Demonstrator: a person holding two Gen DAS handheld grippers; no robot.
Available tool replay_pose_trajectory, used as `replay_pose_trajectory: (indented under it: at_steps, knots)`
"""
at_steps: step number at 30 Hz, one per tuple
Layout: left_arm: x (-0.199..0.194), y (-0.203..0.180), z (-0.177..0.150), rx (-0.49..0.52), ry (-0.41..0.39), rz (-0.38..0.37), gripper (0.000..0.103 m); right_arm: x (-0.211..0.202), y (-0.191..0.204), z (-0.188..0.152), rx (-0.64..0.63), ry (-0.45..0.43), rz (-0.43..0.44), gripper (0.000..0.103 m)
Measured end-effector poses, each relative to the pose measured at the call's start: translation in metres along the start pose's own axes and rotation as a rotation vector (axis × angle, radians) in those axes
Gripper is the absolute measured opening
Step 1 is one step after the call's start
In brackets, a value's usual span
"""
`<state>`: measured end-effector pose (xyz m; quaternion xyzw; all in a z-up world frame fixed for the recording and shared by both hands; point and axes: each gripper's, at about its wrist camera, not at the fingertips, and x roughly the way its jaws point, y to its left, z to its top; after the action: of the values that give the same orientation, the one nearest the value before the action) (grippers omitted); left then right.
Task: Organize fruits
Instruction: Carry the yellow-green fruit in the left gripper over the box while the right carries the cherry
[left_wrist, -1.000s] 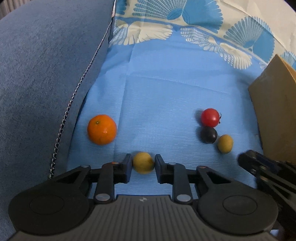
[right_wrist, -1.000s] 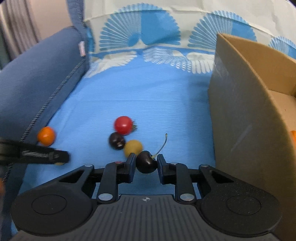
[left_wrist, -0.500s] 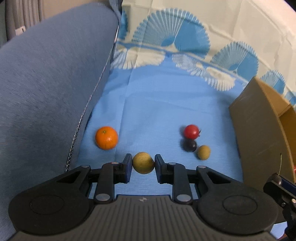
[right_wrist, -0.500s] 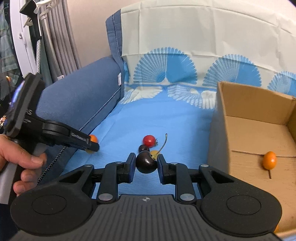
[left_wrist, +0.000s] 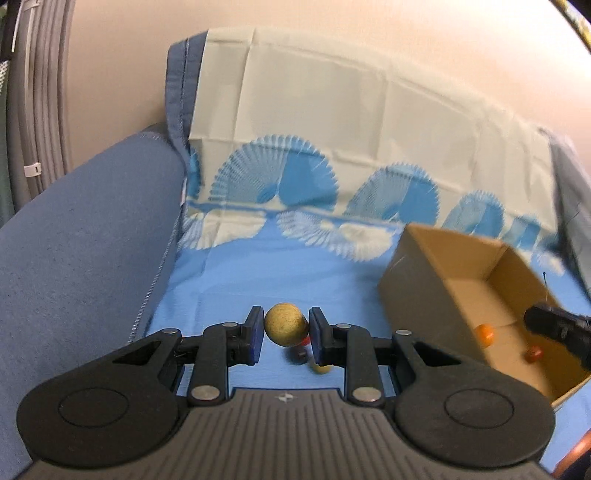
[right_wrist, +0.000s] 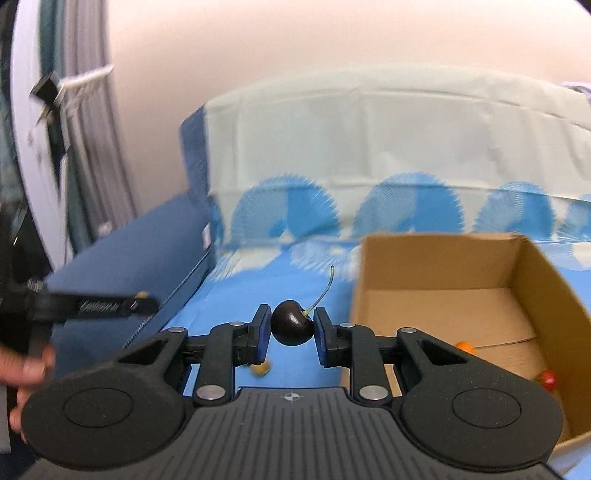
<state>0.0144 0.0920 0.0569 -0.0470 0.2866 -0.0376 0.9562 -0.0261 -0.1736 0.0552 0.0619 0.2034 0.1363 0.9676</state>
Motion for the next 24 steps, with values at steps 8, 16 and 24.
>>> replay_pose_trajectory:
  at_steps: [8, 16, 24]
  knots:
    - [-0.007, -0.039, -0.006, 0.113, -0.048, -0.066, 0.029, -0.044, -0.063, 0.037, 0.111, -0.113, -0.12, 0.026]
    - [0.017, -0.063, -0.011, 0.196, -0.036, -0.103, 0.029, -0.06, -0.12, 0.028, 0.035, -0.17, -0.255, 0.026]
    - [0.028, -0.08, -0.012, 0.213, -0.046, -0.152, 0.029, -0.066, -0.16, 0.018, 0.172, -0.177, -0.308, 0.026]
